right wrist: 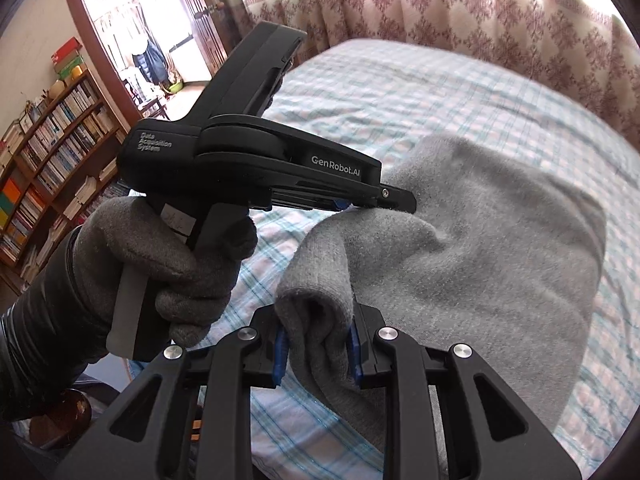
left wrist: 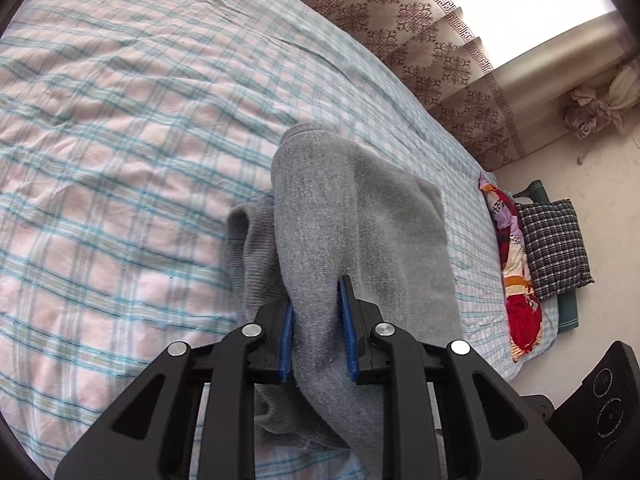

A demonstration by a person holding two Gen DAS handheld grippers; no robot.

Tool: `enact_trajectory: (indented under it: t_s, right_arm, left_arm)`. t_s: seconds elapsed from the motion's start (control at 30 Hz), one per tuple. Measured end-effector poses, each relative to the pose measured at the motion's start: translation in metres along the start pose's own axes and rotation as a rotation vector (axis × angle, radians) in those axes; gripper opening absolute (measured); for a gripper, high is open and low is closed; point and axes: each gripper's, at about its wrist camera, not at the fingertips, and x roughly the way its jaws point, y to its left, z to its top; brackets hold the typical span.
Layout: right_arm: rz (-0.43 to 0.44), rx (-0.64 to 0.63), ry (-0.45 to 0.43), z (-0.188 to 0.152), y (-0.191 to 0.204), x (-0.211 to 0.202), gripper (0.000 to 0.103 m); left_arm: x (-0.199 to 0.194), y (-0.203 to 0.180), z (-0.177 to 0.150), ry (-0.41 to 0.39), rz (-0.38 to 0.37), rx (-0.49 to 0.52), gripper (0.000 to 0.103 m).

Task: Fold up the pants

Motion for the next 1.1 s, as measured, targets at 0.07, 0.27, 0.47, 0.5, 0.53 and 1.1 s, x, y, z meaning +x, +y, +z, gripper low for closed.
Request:
enact_trajectory:
  t_s: [0.07,0.27,0.47,0.5,0.53,1.1]
  right_arm:
    - [0.020,0.015,0.012,0.001,-0.004,0.003,0.027]
    - [0.021,0.044,-0.027,-0.002,-0.016,-0.012,0.036]
    - [0.030,0.082,-0.067,-0.018,-0.030,-0.042,0.049]
    - [0.022,0.079,-0.072,-0.022,-0.031,-0.047,0.049]
    - [0.009,0.077,-0.077,-0.025,-0.032,-0.051,0.049]
    - [-0.284,0.203,0.021,-0.058,-0.081,-0.047,0.049]
  left_arm:
    - [0.001,0.000,-0.002,-0.008,0.034,0.026,0.027]
    - [-0.005,-0.008,-0.006,-0.050,0.172,0.117,0.053]
    - [-0.022,-0.026,-0.009,-0.094,0.264,0.184,0.055]
    - [-0.025,-0.031,-0.010,-0.102,0.277,0.197,0.055]
    - [-0.029,-0.036,-0.012,-0.111,0.290,0.214,0.055]
    - [-0.019,-0.064,-0.080,-0.040,0.421,0.389,0.061]
